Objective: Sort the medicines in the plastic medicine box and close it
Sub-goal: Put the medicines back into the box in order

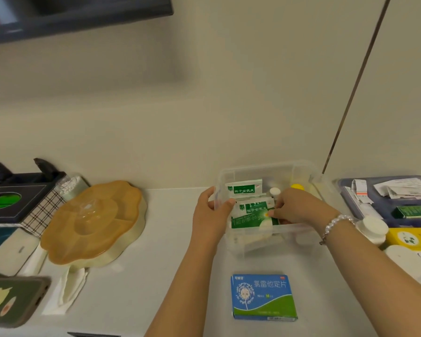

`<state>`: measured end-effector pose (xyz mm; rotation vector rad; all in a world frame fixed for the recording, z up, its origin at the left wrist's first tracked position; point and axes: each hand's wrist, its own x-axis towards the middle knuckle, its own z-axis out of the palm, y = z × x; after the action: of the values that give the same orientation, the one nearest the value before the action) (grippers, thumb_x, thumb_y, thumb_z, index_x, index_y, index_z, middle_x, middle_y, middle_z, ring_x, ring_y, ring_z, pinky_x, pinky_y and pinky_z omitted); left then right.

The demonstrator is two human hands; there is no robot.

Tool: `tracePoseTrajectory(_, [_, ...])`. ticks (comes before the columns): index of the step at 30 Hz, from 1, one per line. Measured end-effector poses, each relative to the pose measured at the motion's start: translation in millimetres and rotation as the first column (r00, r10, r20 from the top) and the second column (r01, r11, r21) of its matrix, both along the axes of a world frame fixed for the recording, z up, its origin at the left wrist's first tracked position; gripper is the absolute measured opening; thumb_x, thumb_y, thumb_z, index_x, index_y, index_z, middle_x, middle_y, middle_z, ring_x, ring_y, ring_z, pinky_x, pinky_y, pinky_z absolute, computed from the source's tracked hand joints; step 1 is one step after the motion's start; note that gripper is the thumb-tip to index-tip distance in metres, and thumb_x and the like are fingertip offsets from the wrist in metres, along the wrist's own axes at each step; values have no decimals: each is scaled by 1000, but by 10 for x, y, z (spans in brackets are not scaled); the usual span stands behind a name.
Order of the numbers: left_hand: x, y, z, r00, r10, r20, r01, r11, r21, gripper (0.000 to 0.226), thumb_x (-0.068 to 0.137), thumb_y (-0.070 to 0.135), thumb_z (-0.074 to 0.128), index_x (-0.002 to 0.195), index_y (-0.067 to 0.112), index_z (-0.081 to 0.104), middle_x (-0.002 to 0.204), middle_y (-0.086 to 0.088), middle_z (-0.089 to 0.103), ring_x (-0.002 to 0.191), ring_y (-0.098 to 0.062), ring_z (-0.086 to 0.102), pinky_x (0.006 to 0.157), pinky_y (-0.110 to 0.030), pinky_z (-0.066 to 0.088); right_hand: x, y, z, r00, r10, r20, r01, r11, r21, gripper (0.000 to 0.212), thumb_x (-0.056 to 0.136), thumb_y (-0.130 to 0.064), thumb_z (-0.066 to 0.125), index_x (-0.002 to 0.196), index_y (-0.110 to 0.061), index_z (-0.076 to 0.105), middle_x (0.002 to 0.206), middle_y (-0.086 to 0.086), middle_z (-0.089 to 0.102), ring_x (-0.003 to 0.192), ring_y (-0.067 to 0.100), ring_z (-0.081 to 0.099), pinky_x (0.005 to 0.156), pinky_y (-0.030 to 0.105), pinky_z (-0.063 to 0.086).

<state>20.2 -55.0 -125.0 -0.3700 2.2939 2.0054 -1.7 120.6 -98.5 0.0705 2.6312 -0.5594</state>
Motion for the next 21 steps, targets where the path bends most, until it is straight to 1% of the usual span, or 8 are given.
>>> tracePoseTrajectory(2, [-2,-6,-7,1000,-2,-8,2,1000,-8,53,84,27,63,133,26,42,105,0,63,87,-13,64,60,-22,49,-9,-18,-11,997,46,65,-48,998,34,18,87,-31,58,80,-14,60,75,3,51,67,11,47,55,18,34])
tracePoseTrajectory(4, [-4,-11,-13,1000,-3,-9,3,1000,-9,53,84,27,62,133,26,41,106,0,63,87,-13,64,59,-21,49,-1,-22,-5,993,78,92,-83,995,48,27,87,-31,57,101,-9,62,87,4,58,78,15,50,59,20,38])
tracePoseTrajectory(7, [-6,-15,-11,1000,-5,-6,5,1000,-16,53,84,28,62,133,27,41,100,4,62,85,-11,64,60,-21,49,13,-20,3,988,116,105,-125,989,76,23,91,-32,50,95,-11,59,70,-1,49,70,14,47,51,16,32])
tracePoseTrajectory(11, [-5,-12,0,1000,-7,-6,7,999,-31,52,85,29,62,133,26,41,96,6,62,82,-9,63,58,-20,49,-8,17,-9,999,40,16,-41,999,35,26,93,-27,47,96,-5,59,93,10,57,81,20,49,58,21,37])
tracePoseTrajectory(12, [-4,-11,2,1000,-8,-4,8,999,-36,53,85,29,62,133,26,41,98,5,62,82,-9,62,58,-21,49,-9,28,-11,1000,18,-6,-17,1000,17,33,93,-27,48,97,2,62,97,13,61,82,20,51,63,24,40])
tracePoseTrajectory(15, [10,-9,17,1000,-10,-2,10,998,-61,55,85,31,62,134,26,40,104,0,62,83,-11,62,61,-23,49,21,61,-21,999,-35,-33,33,998,-51,38,91,-28,52,100,6,67,97,18,69,78,20,55,70,27,44])
tracePoseTrajectory(18, [40,-4,49,1000,-3,-21,0,993,-119,56,85,33,61,136,23,40,111,-4,62,93,-19,63,78,-36,54,47,116,-33,984,-122,-128,93,974,-208,31,89,-27,56,88,1,70,87,18,72,71,22,61,77,31,50])
tracePoseTrajectory(21, [90,18,98,997,9,-76,-25,976,-218,55,85,36,60,135,24,40,124,-6,56,109,-21,57,91,-49,51,126,160,6,965,-194,-179,105,905,-413,16,87,-24,58,94,-12,67,83,8,72,71,19,68,76,36,57])
